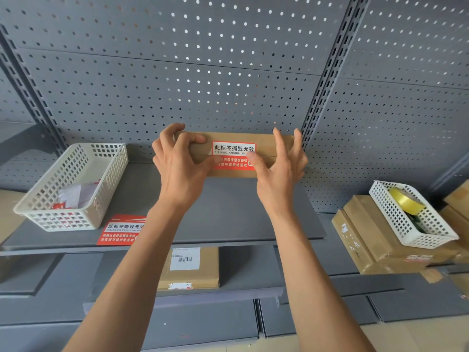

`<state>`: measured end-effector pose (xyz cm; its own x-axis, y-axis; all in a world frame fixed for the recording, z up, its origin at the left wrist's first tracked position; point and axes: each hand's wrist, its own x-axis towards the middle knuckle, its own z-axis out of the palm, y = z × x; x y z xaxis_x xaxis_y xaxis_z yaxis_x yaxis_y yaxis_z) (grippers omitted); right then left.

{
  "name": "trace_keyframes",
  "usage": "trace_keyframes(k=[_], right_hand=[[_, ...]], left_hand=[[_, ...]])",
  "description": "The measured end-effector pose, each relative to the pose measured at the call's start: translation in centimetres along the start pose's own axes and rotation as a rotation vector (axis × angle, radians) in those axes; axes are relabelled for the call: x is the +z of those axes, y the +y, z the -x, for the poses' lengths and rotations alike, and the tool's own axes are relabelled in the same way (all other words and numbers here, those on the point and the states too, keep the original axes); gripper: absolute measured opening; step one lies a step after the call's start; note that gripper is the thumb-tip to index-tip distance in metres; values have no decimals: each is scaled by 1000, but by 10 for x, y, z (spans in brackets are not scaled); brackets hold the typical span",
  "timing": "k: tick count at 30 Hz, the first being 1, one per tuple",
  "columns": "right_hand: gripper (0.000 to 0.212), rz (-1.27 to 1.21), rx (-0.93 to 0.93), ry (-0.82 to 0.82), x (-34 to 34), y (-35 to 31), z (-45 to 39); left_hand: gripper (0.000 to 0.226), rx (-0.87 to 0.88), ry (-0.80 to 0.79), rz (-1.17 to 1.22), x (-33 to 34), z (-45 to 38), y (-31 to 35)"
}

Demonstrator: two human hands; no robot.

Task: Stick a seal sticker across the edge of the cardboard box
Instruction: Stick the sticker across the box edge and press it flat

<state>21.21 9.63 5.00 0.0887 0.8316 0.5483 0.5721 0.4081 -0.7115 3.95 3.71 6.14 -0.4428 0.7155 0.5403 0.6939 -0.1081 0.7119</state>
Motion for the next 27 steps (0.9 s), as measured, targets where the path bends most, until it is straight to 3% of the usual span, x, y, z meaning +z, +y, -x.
trace_keyframes(k=[10, 14, 17, 27], right_hand=[[57, 48, -36, -11, -2, 0, 3], [90, 58, 2, -78, 0, -7, 7], [108, 83, -3, -128, 0, -6, 6], [96, 28, -25, -163, -8, 2, 2]], left_hand=[[41, 49, -56, 11, -7, 0, -3], [72, 24, -11, -74, 2, 4, 8], [83, 21, 18, -123, 7, 5, 11], [62, 72, -24, -92, -1, 0, -1]])
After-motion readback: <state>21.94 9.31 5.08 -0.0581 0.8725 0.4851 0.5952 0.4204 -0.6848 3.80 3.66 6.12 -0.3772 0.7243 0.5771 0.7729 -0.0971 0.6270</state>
